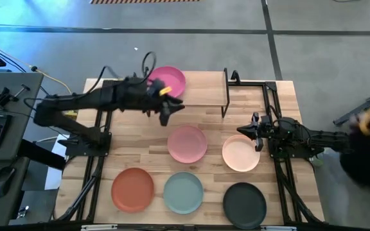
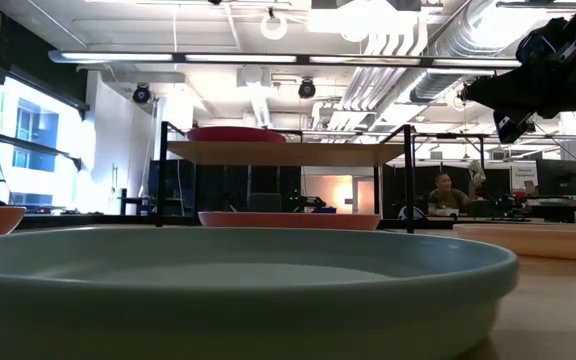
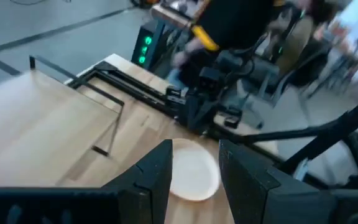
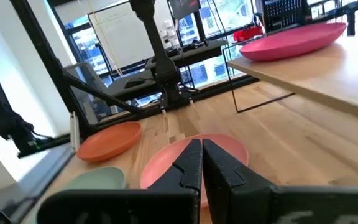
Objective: Place and stack plates onto a shelf
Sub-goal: Put the white plate on the shelf
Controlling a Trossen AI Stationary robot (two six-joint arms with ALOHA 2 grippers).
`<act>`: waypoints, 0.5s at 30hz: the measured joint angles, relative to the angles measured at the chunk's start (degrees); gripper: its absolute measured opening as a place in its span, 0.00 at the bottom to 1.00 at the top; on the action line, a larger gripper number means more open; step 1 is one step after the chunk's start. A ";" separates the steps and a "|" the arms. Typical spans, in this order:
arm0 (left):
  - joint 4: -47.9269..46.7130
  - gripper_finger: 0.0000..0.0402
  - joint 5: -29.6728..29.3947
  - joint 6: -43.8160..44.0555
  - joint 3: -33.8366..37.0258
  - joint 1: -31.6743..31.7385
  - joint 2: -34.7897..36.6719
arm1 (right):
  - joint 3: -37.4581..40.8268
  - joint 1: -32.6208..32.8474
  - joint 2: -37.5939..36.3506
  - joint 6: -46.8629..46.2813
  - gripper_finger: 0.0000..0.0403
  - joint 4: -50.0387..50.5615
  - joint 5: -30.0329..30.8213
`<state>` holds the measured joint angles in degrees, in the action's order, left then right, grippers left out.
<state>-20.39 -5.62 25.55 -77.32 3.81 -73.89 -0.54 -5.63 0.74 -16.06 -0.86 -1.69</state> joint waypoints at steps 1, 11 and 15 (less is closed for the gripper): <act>2.43 0.30 -1.23 1.54 3.26 -0.85 1.83 | -0.02 0.00 -0.01 1.35 0.00 -0.02 0.01; 25.17 0.30 -7.17 3.82 26.76 -5.89 16.29 | -0.02 0.00 -0.06 -9.47 0.00 -26.20 8.85; 31.47 0.30 -7.89 3.04 33.16 -5.87 20.24 | -0.01 0.00 -0.04 -16.64 0.00 -37.86 13.15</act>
<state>11.08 -13.51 28.59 -44.16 -2.07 -53.65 -0.55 -5.63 0.70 -32.70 -38.72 11.46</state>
